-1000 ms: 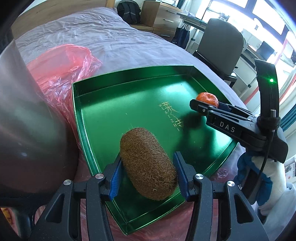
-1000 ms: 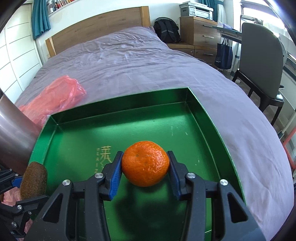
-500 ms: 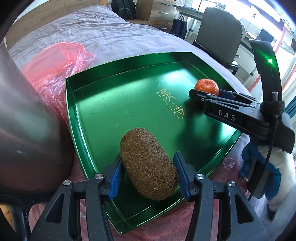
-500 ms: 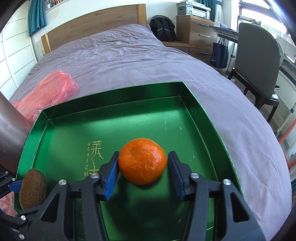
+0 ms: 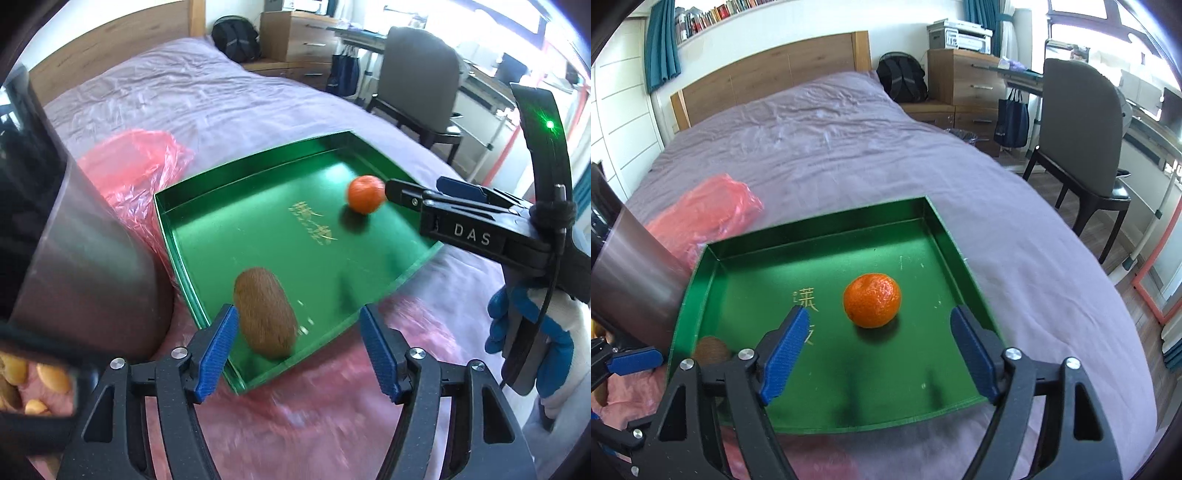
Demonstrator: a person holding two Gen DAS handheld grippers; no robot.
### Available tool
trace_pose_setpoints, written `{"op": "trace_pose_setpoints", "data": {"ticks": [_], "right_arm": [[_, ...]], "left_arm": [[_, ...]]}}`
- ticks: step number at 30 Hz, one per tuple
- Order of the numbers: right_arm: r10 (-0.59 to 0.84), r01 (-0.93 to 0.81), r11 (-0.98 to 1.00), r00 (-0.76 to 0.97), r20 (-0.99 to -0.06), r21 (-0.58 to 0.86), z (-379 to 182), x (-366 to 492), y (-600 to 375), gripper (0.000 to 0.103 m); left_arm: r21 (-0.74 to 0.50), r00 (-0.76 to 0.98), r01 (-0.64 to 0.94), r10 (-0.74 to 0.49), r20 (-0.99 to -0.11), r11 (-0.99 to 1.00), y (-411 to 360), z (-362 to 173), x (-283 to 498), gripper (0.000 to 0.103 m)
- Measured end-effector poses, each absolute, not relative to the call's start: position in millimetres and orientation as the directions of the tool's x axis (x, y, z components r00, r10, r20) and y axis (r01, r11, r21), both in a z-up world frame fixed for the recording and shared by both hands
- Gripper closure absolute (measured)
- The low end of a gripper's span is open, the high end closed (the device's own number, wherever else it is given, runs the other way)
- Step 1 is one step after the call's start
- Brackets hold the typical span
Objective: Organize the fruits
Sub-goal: 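Lower and release the kiwi with the left tool while the right releases the tangerine, then move both open tools back toward the remaining fruits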
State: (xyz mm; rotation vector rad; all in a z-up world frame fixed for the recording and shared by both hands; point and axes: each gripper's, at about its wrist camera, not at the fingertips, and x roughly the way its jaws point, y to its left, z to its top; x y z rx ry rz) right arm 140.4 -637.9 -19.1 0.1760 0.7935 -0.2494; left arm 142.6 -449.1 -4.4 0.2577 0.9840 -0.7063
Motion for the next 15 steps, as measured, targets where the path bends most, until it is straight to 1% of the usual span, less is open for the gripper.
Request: {"op": "trace_pose_setpoints", "data": {"ticks": [6,7,8,10,15], "right_arm": [[-0.154,0.302,0.948,0.718,-0.679,0.104,12.6,89.1,-625.7,0.0],[-0.151,0.301,0.947,0.723,-0.674,0.111,15.7,80.9,-622.3,0.0],[-0.147,0.299,0.947,0.727,-0.67,0.116,19.1,72.6,-618.2,0.0],[-0.144,0.295,0.948,0.734,-0.664,0.121,25.8,59.0,-609.0,0.0],[-0.122,0.278,0.949,0.76,-0.639,0.149,39.5,23.8,-583.0,0.0]], "left_arm": [[-0.069,0.377,0.692,-0.441,-0.815,0.719,-426.2,22.8,102.4,0.038],[-0.063,0.381,0.696,-0.443,-0.812,0.715,-419.1,27.4,93.4,0.036],[-0.056,0.388,0.697,-0.442,-0.808,0.715,-413.8,30.9,87.1,0.032],[-0.038,0.403,0.697,-0.435,-0.805,0.716,-401.1,37.6,71.6,0.027],[0.0,0.418,0.701,-0.412,-0.81,0.713,-374.2,42.0,43.0,0.027]]}}
